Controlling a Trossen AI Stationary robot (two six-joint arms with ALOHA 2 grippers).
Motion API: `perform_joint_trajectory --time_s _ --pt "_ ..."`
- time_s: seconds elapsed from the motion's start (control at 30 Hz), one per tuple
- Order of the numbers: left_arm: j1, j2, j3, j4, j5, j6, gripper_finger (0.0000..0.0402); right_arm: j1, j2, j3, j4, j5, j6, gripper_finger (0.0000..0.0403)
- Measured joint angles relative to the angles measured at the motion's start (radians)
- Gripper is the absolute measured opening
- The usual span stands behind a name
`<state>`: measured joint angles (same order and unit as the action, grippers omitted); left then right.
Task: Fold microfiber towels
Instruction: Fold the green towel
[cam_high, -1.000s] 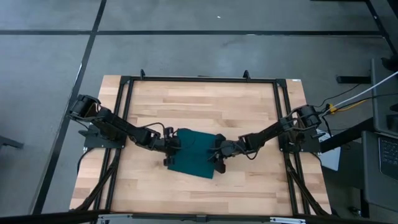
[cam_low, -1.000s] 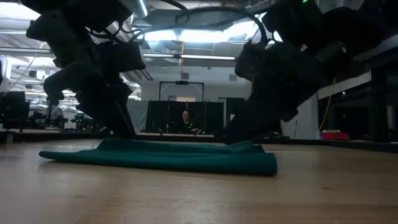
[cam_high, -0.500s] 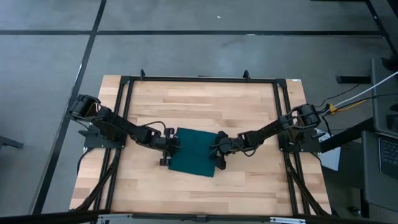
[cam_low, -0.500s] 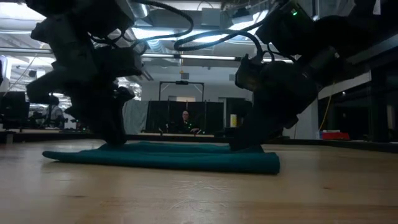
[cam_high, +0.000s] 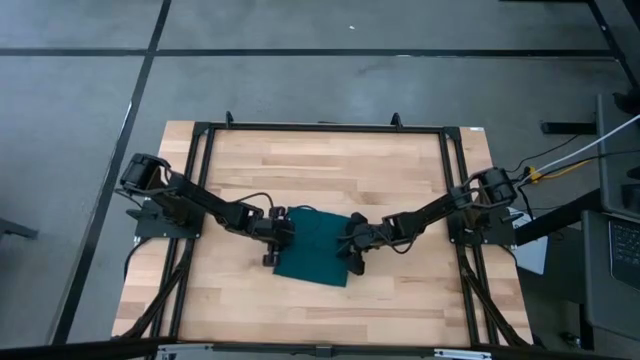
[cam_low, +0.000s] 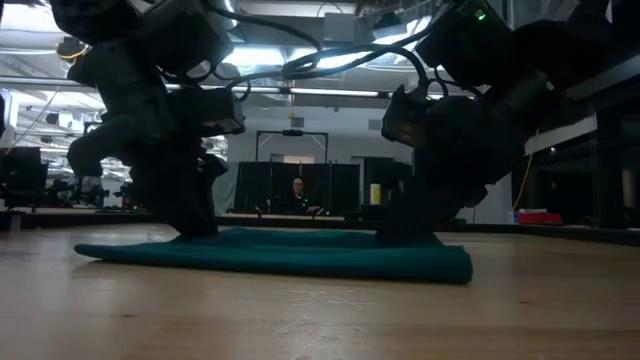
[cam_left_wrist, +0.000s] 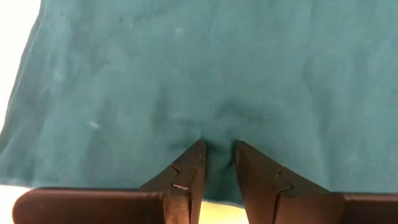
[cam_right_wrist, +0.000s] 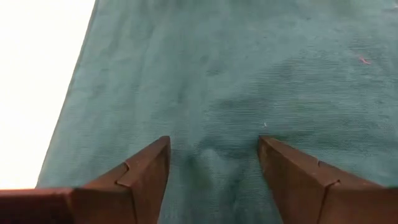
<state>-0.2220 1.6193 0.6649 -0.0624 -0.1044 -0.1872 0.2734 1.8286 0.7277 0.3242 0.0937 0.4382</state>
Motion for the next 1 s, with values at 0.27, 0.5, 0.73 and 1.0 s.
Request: perform_joint_trajectory --time_s 0.27,0.5,0.73,1.0 --pt "-0.012 0.03 0.0 0.046 -0.005 -0.028 0.0084 0.034 0.021 0.003 -0.017 0.037 0.017 0.024" --pt "-0.025 0.032 0.0 0.012 -0.01 -0.044 0.0084 0.062 0.047 0.005 0.0 0.103 0.013 0.0205" --pt "-0.036 0.032 -0.001 0.0 -0.022 -0.068 0.0084 0.061 0.048 0.003 0.001 0.092 -0.001 0.0131" --pt "-0.055 0.032 -0.001 -0.01 -0.051 -0.11 0.0071 0.065 0.048 0.003 0.009 0.001 -0.001 0.0022"
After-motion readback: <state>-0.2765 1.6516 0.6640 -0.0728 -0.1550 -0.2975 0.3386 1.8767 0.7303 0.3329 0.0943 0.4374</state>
